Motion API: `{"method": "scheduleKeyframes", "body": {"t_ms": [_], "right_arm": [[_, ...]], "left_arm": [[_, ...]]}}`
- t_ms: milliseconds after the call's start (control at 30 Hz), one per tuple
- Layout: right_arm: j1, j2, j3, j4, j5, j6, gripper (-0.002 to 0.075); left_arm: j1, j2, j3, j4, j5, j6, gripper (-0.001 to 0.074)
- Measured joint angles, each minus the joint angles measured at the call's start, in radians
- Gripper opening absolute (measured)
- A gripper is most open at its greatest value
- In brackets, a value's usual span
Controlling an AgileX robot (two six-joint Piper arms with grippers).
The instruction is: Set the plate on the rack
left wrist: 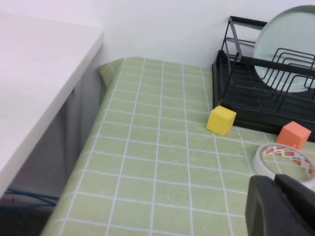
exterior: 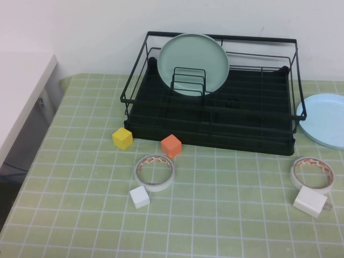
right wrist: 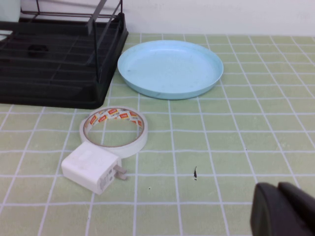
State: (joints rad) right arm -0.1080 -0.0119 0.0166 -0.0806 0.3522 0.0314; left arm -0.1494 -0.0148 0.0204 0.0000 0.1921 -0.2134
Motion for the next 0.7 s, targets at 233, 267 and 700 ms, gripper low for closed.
{"method": "scheduleKeyframes", "body": {"t_ms": [233,267,700], "right_arm": [[0.0,0.0,0.0,0.0,0.0,0.0,-0.0002],[0.0,0.0,0.0,0.0,0.0,0.0,-0.0002],[0.0,0.0,0.0,0.0,0.0,0.0,-0.0002]], "left_arm": [[0.0,0.0,0.0,-0.117,0.006,-0.114,-0.0001],[0.0,0.0,0.0,-0.125,0.006,-0.121,-0.0001],[0.0,0.0,0.0,0.054,0.006,0.024,-0.0001]]}}
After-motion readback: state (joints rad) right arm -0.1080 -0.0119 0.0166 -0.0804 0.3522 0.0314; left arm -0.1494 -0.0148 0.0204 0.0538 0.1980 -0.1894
